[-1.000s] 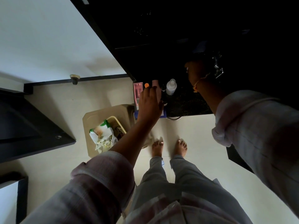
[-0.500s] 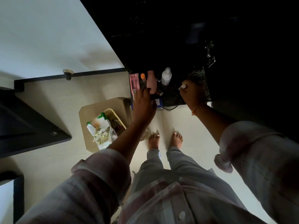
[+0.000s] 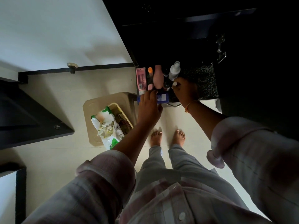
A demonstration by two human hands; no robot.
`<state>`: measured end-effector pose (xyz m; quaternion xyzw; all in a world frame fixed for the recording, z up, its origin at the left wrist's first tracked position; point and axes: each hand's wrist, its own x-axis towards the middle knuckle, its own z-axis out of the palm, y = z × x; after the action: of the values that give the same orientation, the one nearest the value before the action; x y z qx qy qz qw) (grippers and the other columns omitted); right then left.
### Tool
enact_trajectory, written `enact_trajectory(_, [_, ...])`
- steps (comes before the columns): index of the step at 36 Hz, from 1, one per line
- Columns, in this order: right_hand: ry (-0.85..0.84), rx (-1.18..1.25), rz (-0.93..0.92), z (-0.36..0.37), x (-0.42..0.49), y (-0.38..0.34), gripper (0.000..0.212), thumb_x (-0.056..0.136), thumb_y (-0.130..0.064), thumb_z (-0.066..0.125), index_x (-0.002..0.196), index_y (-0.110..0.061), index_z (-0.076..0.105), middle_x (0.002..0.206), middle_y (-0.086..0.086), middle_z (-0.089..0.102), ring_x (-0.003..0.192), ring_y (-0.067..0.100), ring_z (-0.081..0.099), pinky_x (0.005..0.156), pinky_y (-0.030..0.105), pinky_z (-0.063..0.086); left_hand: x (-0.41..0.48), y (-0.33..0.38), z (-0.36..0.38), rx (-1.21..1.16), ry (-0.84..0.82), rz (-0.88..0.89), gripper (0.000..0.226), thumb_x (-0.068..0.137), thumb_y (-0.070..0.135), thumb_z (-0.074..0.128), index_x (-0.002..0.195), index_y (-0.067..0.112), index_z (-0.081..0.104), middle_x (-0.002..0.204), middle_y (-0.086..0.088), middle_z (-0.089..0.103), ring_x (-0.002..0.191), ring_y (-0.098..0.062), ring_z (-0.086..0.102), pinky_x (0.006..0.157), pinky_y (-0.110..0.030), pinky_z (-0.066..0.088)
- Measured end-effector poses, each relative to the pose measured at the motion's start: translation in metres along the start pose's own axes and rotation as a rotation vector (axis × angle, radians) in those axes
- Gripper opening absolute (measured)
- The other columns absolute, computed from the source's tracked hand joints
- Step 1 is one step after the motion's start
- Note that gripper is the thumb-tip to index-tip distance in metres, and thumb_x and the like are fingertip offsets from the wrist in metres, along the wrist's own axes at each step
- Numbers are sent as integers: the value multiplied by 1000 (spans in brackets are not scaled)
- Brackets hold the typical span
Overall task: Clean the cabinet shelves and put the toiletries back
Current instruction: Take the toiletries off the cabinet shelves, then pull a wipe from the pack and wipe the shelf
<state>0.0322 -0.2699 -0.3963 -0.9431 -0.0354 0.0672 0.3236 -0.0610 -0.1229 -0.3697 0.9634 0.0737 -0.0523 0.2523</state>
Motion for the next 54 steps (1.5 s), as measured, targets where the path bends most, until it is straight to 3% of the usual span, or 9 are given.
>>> enact_trajectory(7, [-24,36,15,-1,0,1,24,86,-24,60,108,-13,65,98,9,72,93,30,67,76,35,55,0,-2,-1,-2,-1,18,58,81,18,71,133,9,48,131,-13,51,119,-29,46,96,-32,40])
enact_trajectory(12, [-30,36,93,-11,-10,3,29,84,-15,66,113,-10,61,104,9,69,94,30,66,78,44,54,0,-4,-2,-16,-3,8,58,81,20,71,133,9,47,131,-12,51,120,-29,47,97,-35,42])
enact_trajectory(18, [49,38,41,-15,-43,-12,16,89,-28,62,93,-12,60,86,8,66,78,29,63,62,39,51,-11,-11,-5,-78,21,18,47,90,27,63,132,12,48,129,-10,54,119,-25,50,97,-34,44])
enact_trajectory(22, [-80,20,-88,-2,-69,-37,18,93,-33,58,89,-16,63,80,8,68,76,29,63,59,38,50,-31,-23,-15,-188,8,-46,22,94,20,56,115,11,59,110,-8,62,96,-21,60,79,-28,50])
enact_trajectory(28, [-418,-94,-353,45,-96,-79,19,97,-21,50,107,-16,65,98,10,70,90,32,66,70,42,55,-82,-68,-25,-209,16,-301,15,99,20,48,94,13,61,81,-1,61,69,-14,54,61,-20,31])
enact_trajectory(31, [-593,-135,-409,71,-106,-99,31,95,-14,47,123,-16,60,118,10,65,105,31,62,85,40,54,-106,-98,-25,-211,53,-458,16,98,15,48,99,12,64,89,-3,65,75,-14,56,66,-17,35])
enact_trajectory(35, [-758,-195,-455,96,-118,-129,35,98,-21,45,131,-16,53,129,9,59,116,27,57,93,34,46,-136,-142,-17,-265,109,-646,22,96,17,51,115,15,63,112,-6,67,103,-24,62,86,-33,52])
enact_trajectory(40, [-866,-296,-504,123,-126,-145,36,96,-22,51,131,-12,52,132,12,54,118,31,53,96,40,46,-153,-190,-6,-176,97,-692,39,90,18,62,128,13,55,128,-8,58,115,-29,53,95,-41,48])
enact_trajectory(54, [-893,-385,-468,130,-127,-134,44,97,-23,51,139,-12,45,140,13,48,128,31,46,104,37,38,-121,-228,2,-152,116,-747,25,91,21,60,114,18,68,110,-12,59,103,-31,56,83,-41,52])
